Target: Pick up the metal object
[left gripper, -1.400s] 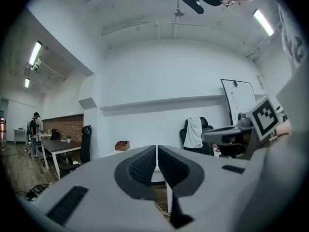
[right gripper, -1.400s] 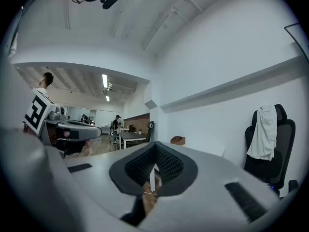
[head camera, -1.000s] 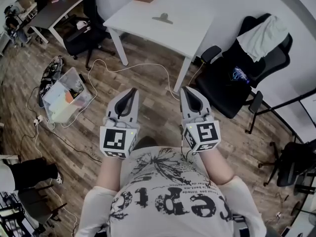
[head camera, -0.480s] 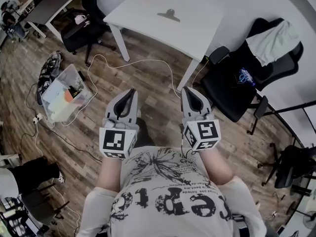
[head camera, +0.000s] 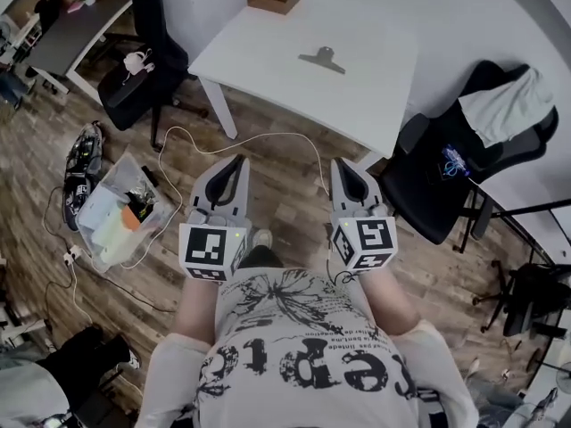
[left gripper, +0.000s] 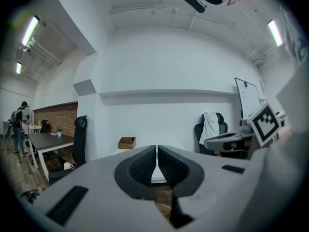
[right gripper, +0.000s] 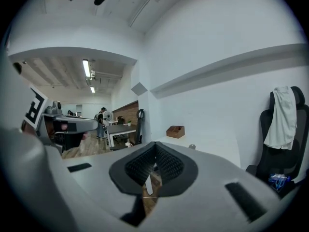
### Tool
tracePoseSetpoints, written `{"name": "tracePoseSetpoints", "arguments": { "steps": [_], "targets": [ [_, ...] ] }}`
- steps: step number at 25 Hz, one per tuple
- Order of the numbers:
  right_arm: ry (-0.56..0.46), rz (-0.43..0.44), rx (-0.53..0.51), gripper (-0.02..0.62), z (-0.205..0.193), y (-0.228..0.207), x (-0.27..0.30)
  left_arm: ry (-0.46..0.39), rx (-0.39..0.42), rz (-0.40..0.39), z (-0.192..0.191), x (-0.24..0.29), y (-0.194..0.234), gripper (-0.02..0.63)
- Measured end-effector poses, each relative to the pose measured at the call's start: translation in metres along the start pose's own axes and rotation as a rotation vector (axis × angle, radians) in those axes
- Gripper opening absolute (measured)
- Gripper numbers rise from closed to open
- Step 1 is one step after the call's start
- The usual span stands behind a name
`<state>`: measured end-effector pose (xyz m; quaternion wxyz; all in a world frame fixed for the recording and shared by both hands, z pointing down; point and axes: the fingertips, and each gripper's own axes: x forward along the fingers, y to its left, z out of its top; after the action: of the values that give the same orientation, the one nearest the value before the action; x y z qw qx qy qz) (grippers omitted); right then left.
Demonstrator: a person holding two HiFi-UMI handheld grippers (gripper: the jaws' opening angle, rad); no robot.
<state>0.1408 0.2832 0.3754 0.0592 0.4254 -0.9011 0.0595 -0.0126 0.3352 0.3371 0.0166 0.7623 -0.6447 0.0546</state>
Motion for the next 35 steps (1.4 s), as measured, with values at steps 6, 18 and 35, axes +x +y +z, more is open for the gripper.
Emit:
{"name": "tracePoseSetpoints", "arguments": {
  "steps": [6, 18, 35],
  "targets": [
    [-0.015, -0.11, 0.027, -0.008, 0.017, 0.003, 0.083, 0.0, 0.028, -0.079, 0.009, 0.055, 0.081, 0.012],
    [0.069, -0.19, 0.039, -0.008, 0.003, -0.047, 0.192, 0.062, -0.015, -0.157, -0.018, 0.173, 0.134, 0.012],
    [0.155, -0.283, 0.116, -0.008, 0.009, -0.225, 0.372, 0.083, 0.02, -0.254, 0.0, 0.432, 0.157, 0.012]
  ]
}}
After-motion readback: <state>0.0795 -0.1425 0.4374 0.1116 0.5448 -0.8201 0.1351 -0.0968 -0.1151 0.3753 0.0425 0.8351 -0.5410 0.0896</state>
